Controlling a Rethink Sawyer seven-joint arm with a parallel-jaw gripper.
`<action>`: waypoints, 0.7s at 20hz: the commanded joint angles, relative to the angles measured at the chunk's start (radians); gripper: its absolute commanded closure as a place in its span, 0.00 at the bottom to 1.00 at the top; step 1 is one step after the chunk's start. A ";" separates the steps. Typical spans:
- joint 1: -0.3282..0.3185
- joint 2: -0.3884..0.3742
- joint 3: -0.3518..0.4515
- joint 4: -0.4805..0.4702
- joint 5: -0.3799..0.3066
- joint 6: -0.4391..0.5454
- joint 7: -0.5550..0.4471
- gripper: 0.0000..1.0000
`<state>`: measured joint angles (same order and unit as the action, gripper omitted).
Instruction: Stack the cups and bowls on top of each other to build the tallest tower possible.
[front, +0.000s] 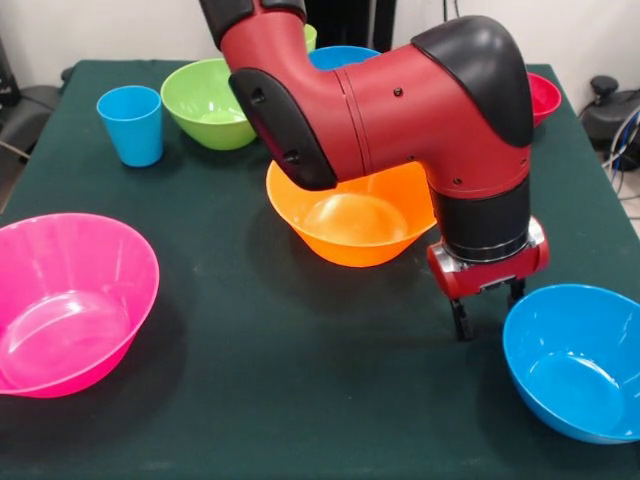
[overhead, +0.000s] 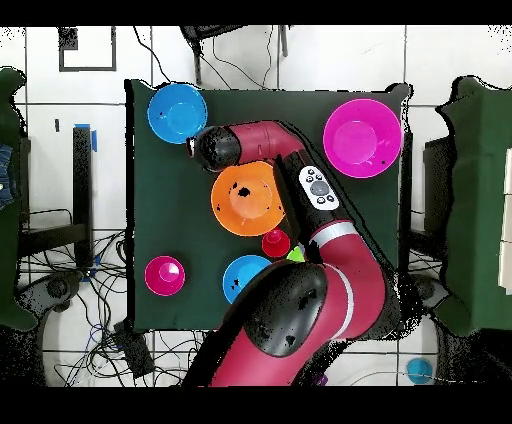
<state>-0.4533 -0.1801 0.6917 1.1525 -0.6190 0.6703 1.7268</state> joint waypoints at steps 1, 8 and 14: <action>0.008 0.144 0.016 -0.037 -0.059 -0.029 -0.244 0.00; 0.000 0.089 0.014 0.001 -0.074 0.004 -0.285 0.00; -0.054 -0.035 0.006 0.148 -0.046 0.063 -0.279 0.00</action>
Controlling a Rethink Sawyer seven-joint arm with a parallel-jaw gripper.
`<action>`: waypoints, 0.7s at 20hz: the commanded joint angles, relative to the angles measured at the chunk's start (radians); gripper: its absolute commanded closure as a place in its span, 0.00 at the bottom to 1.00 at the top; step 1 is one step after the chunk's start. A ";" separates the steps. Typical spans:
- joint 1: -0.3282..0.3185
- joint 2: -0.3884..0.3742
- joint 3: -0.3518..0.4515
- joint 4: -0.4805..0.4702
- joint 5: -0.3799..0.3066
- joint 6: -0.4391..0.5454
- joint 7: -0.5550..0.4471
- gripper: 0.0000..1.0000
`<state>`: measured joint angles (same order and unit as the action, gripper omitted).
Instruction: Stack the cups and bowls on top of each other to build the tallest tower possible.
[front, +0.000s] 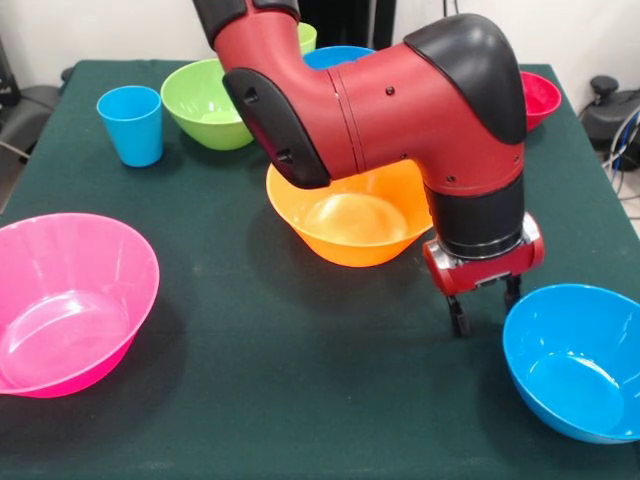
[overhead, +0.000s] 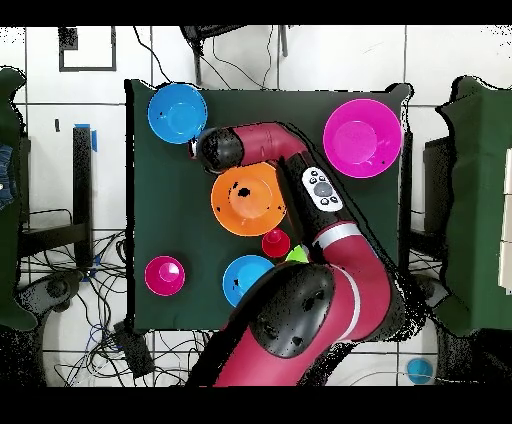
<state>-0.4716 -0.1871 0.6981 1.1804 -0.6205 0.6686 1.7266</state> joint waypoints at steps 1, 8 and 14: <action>-0.040 -0.036 0.000 0.131 -0.043 0.068 -0.274 0.00; -0.051 -0.085 -0.006 0.185 -0.044 0.082 -0.244 0.00; -0.027 -0.133 -0.021 0.197 -0.032 0.116 -0.188 0.00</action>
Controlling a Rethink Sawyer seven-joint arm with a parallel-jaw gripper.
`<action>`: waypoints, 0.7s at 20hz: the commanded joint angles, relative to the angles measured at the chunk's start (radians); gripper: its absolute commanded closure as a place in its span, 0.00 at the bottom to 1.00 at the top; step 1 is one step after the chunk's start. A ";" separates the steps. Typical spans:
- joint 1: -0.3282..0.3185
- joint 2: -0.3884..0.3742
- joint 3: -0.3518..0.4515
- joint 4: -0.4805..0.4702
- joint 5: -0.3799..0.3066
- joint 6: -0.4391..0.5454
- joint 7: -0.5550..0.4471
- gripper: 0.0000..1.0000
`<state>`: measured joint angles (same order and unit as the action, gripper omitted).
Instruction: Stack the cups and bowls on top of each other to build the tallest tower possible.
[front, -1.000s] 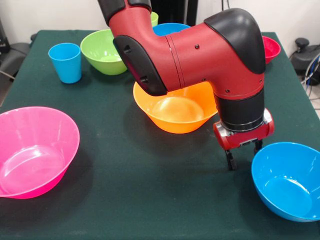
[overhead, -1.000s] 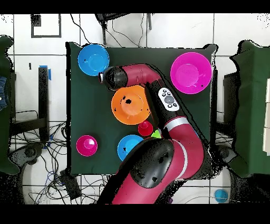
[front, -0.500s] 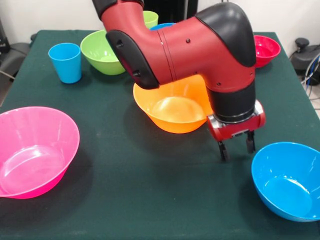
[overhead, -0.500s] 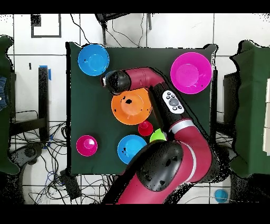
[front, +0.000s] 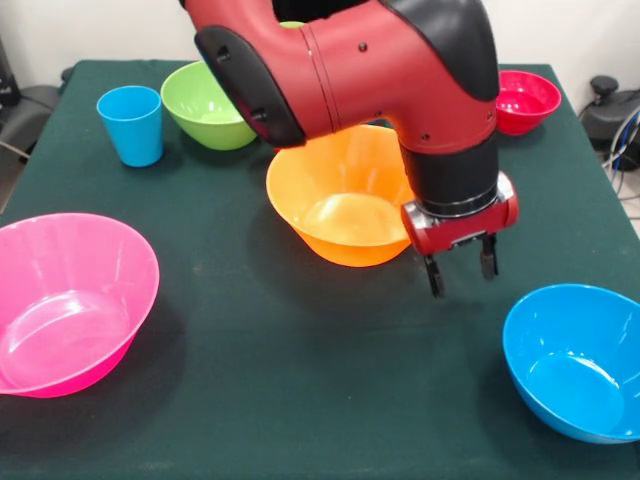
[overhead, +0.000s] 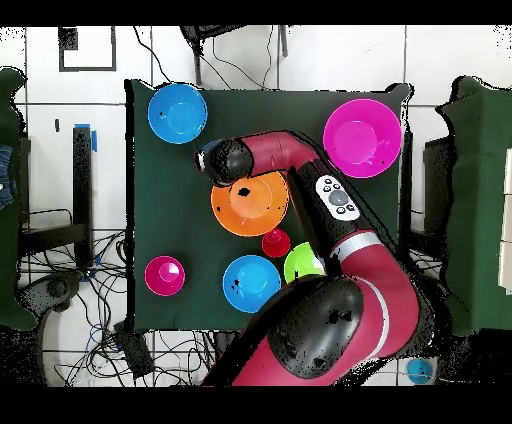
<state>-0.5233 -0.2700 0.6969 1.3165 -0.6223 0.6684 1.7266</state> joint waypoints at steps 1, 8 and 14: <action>0.027 -0.058 -0.020 0.065 -0.024 0.118 -0.176 0.00; 0.043 -0.101 -0.014 0.098 0.007 0.116 -0.120 0.00; 0.060 -0.116 -0.009 0.148 0.052 0.041 -0.013 0.00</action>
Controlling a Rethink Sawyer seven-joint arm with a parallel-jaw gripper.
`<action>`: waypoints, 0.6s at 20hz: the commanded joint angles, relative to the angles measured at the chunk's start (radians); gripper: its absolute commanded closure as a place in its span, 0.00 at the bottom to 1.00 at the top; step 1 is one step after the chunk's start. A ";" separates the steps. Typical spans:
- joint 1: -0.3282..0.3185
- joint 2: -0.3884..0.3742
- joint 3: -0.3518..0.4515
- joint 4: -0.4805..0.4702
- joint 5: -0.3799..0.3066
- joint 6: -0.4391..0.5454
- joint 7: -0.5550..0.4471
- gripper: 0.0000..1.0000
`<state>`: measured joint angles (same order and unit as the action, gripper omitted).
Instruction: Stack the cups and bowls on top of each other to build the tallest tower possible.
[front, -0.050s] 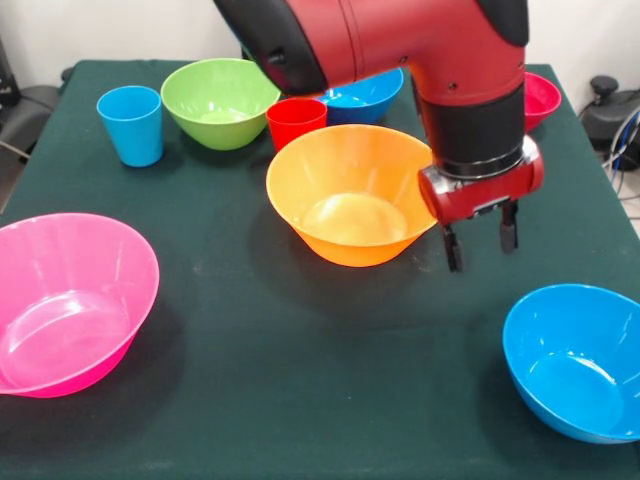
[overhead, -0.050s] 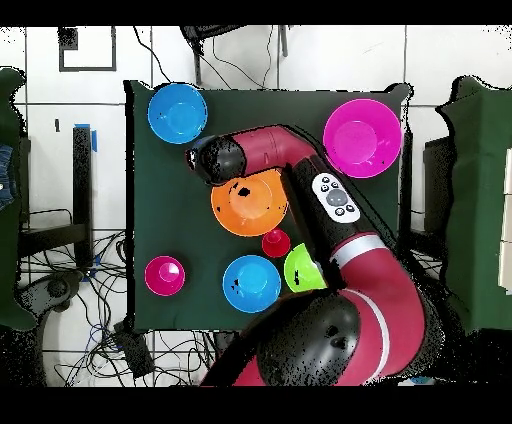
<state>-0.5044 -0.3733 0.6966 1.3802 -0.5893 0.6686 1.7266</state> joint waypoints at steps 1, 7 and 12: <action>0.047 -0.011 -0.007 0.089 0.024 0.026 -0.003 0.00; 0.058 0.010 -0.006 0.125 0.032 -0.085 0.038 0.00; 0.058 0.018 -0.010 0.151 0.030 -0.147 0.043 0.00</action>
<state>-0.4667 -0.3906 0.6971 1.4603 -0.5476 0.5928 1.7266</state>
